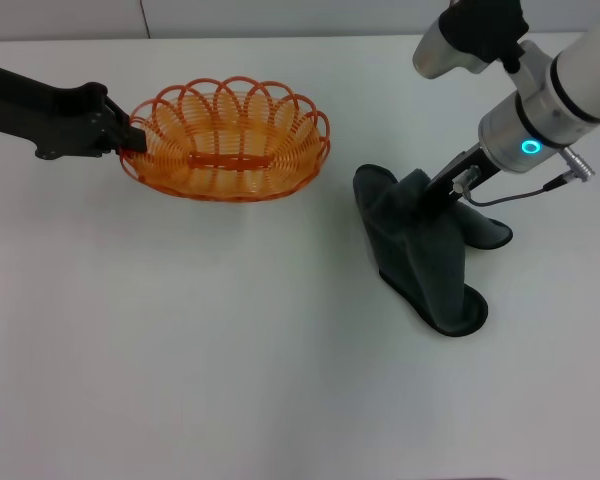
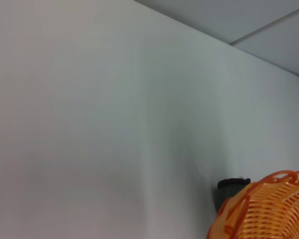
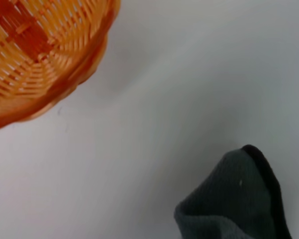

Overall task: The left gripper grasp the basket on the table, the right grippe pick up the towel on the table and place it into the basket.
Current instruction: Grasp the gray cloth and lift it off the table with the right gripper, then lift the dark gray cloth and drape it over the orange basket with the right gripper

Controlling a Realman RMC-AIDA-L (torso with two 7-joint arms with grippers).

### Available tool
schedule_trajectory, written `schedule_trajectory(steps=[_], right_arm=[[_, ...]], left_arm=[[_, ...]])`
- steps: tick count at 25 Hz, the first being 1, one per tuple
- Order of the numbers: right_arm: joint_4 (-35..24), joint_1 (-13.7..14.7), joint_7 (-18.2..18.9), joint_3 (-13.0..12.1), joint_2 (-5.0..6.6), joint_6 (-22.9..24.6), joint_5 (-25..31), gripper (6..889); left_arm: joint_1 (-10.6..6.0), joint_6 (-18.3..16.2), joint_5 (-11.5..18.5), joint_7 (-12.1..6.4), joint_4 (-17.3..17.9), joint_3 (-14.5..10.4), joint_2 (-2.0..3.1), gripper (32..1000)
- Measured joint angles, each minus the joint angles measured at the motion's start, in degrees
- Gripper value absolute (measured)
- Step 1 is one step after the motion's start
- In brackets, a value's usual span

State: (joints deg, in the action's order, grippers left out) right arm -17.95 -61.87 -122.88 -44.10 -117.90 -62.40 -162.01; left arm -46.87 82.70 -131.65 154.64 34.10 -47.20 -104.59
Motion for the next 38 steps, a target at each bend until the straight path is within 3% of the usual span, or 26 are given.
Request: schedule_trajectory(steps=[7, 15, 18, 26, 33, 38], right_arm=[[-3.51, 0.08, 0.30, 0.95, 0.16, -2.97, 0.19, 51], [-13.54, 0.36, 1.61, 8.16, 1.21, -14.35, 0.71, 51], [-17.98, 0.51, 2.23, 9.27, 1.80, -19.01, 3.21, 51], [-24.41, 0.22, 2.04, 9.23, 5.31, -27.30, 13.66, 52], [-29.27, -1.09, 1.79, 8.92, 5.98, -31.91, 20.22, 52], [-29.52, -4.91, 1.99, 8.76, 5.64, -31.98, 21.39, 52]], left_arm=[[0.48, -0.46, -0.05, -0.03, 0.00, 0.00, 0.08, 98], [0.90, -0.70, -0.20, -0.04, 0.00, 0.00, 0.24, 98], [1.10, -0.70, -0.25, -0.04, 0.00, 0.00, 0.30, 98], [1.34, -0.74, -0.40, -0.04, -0.02, 0.00, 0.36, 99], [1.31, -1.11, -0.55, 0.18, -0.13, -0.33, 0.36, 99], [1.28, -1.40, -0.55, 0.14, -0.61, -0.54, 0.30, 99]])
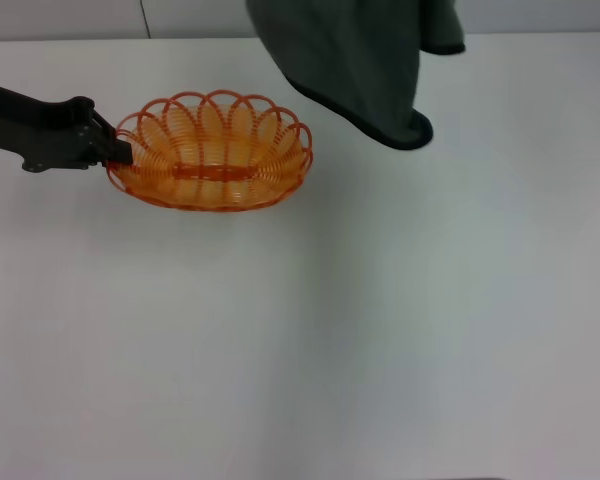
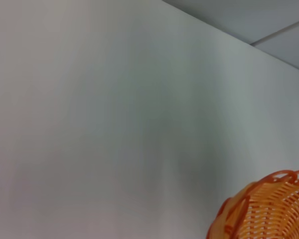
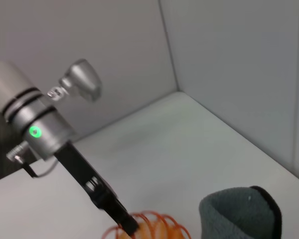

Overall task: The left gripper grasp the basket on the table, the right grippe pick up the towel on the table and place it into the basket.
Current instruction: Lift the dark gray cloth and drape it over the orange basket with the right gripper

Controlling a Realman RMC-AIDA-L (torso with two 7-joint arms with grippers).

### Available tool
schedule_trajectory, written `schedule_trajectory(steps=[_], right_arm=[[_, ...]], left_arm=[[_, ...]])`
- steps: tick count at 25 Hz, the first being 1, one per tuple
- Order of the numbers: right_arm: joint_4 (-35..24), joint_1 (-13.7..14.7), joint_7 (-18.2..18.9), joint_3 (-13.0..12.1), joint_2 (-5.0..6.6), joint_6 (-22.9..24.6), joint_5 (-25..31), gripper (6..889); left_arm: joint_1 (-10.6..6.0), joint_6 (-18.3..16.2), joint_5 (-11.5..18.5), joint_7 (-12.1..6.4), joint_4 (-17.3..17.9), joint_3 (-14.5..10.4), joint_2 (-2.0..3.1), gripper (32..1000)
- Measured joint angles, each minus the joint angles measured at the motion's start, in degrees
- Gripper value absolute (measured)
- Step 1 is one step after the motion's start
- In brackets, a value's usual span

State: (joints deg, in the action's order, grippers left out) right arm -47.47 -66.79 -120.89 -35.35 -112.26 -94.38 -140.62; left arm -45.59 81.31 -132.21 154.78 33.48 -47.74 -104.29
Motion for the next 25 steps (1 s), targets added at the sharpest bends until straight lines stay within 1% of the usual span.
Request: schedule_trajectory(steps=[3, 4, 5, 7, 11, 14, 19, 21, 23, 25], right_arm=[[0.38, -2.39, 0.25, -0.17, -0.79, 0.70, 0.00, 52], [0.48, -3.18, 0.37, -0.53, -1.24, 1.10, -0.06, 52], [0.50, -3.75, 0.42, -1.38, -1.68, 1.61, -0.08, 52], [0.63, -4.58, 0.44, -3.93, -2.55, 2.65, -0.08, 52], [2.27, -5.82, 0.50, -7.98, -3.81, 4.43, 0.05, 51], [5.08, -6.80, 1.45, -10.46, -4.36, 6.41, 0.08, 51], [9.65, -8.22, 3.32, -13.57, -5.25, 9.96, 0.07, 50], [10.82, -8.58, 3.57, -15.16, -5.60, 11.57, 0.06, 50], [11.87, -8.94, 3.86, -16.55, -5.77, 12.91, 0.07, 50], [13.36, -9.42, 4.49, -17.43, -5.84, 14.35, 0.08, 50]], left_arm=[[-0.09, -0.01, 0.00, -0.03, -0.06, -0.06, -0.09, 99], [-0.16, -0.02, 0.00, -0.02, -0.06, -0.07, -0.11, 99], [-0.20, -0.03, 0.00, -0.01, -0.06, -0.07, -0.11, 99], [-0.21, -0.03, -0.02, 0.03, -0.08, -0.07, -0.12, 99], [-0.29, -0.01, -0.06, 0.11, -0.08, -0.07, -0.12, 98], [-0.34, 0.01, -0.03, 0.13, -0.09, -0.07, -0.12, 98], [-0.44, 0.10, 0.15, 0.17, -0.09, -0.07, -0.12, 99], [-0.78, 0.40, 0.24, 0.27, -0.09, -0.07, -0.15, 99], [-0.97, 0.50, 0.27, 0.30, -0.09, -0.07, -0.23, 98], [-1.32, 0.51, 0.31, 0.31, -0.09, -0.07, -0.28, 98]])
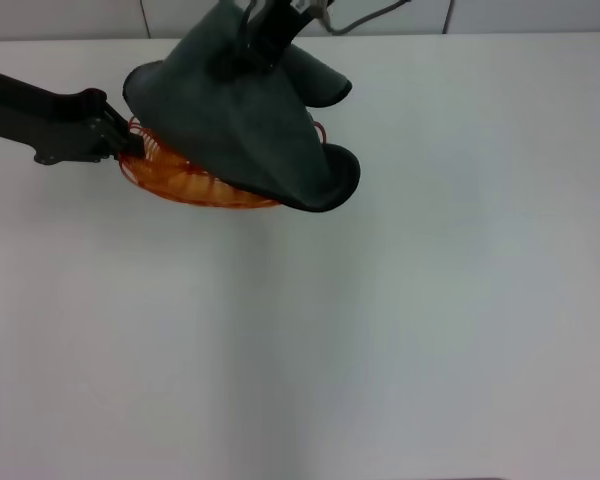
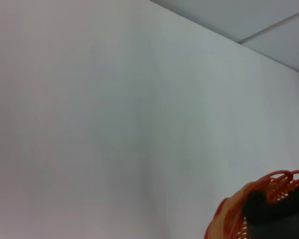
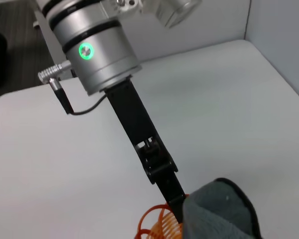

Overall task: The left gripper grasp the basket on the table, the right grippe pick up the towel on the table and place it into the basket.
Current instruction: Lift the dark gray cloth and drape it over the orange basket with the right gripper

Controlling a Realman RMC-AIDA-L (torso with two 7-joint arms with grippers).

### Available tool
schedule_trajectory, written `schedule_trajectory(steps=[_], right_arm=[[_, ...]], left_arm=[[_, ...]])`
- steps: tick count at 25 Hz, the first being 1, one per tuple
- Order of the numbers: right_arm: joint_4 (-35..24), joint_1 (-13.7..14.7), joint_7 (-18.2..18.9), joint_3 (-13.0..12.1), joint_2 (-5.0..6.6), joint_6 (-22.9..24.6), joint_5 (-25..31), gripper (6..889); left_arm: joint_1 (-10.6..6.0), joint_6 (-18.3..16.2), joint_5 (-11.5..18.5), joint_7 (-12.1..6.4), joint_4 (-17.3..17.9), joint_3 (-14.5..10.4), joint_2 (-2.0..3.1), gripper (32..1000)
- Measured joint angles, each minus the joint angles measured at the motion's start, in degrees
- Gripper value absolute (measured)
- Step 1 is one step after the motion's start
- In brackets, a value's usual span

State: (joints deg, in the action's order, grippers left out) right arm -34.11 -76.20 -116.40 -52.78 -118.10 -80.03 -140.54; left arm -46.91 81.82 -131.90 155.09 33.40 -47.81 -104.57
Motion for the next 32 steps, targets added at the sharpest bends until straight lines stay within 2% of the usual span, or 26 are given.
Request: schedule_trajectory(steps=[7, 16, 32], right_arm=[[5.79, -1.56, 2.09, -0.55, -0.13, 4.25, -0.41, 51], [9.00, -1.65, 2.29, -4.15, -0.45, 8.15, -0.41, 51], [10.73, -1.79, 2.16, -7.34, -0.64, 10.33, -0.46, 50]], left_arm=[[-0.38, 0.20, 0.06, 0.11, 0.01, 0.00, -0.03, 98], [-0.50, 0.61, 0.15, 0.21, 0.29, 0.22, -0.03, 98], [-0.88, 0.71, 0.24, 0.21, 0.47, 0.36, -0.02, 99]])
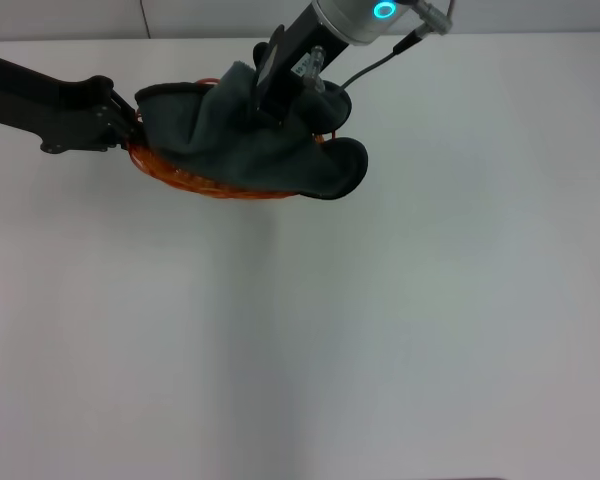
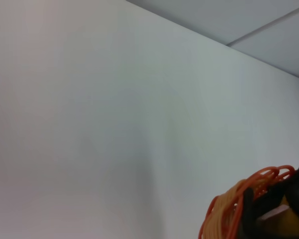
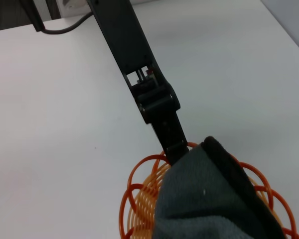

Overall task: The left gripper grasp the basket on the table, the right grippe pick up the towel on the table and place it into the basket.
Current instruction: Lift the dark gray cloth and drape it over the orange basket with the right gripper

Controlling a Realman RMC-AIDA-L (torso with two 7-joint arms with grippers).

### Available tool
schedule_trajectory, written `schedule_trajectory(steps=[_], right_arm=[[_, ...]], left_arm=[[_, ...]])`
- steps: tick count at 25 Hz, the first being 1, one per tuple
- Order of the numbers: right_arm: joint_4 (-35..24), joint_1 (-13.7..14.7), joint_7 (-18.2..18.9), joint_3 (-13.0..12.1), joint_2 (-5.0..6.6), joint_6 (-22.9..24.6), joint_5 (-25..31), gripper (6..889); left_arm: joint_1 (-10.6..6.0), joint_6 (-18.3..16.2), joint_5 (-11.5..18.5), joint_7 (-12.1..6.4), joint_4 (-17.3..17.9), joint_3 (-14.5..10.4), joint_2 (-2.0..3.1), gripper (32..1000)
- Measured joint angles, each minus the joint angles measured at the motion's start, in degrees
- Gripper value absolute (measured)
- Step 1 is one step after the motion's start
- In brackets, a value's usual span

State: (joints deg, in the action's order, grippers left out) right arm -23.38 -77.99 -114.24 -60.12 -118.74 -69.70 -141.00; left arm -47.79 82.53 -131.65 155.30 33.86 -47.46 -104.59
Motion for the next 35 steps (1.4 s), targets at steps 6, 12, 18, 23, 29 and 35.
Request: schedule_trajectory(steps=[6, 12, 18, 23, 29, 35], right_arm=[[0.00, 0.02, -0.58, -1.26, 0.00, 0.00, 0.04, 50], [0.00, 0.04, -0.72, -1.31, 0.00, 0.02, 0.26, 67], [0.00, 0.04, -0.84, -1.32, 0.00, 0.10, 0.36, 100], [0.00, 0.04, -1.53, -1.32, 0.00, 0.66, 0.38, 128], [0.00, 0.04, -1.23, -1.32, 0.00, 0.63, 0.43, 161], [-0.06, 0.04, -0.41, -1.28, 0.00, 0.20, 0.51, 194]], left_arm=[[-0.02, 0.00, 0.00, 0.00, 0.00, 0.00, 0.00, 99], [-0.02, 0.00, 0.00, 0.00, 0.00, 0.00, 0.00, 99], [-0.02, 0.00, 0.00, 0.00, -0.02, 0.00, 0.00, 99], [-0.02, -0.01, 0.00, -0.01, -0.02, 0.00, 0.00, 98], [-0.02, -0.09, 0.00, -0.06, -0.03, 0.04, 0.00, 99], [-0.02, -0.09, 0.00, -0.09, -0.03, -0.01, 0.00, 98]])
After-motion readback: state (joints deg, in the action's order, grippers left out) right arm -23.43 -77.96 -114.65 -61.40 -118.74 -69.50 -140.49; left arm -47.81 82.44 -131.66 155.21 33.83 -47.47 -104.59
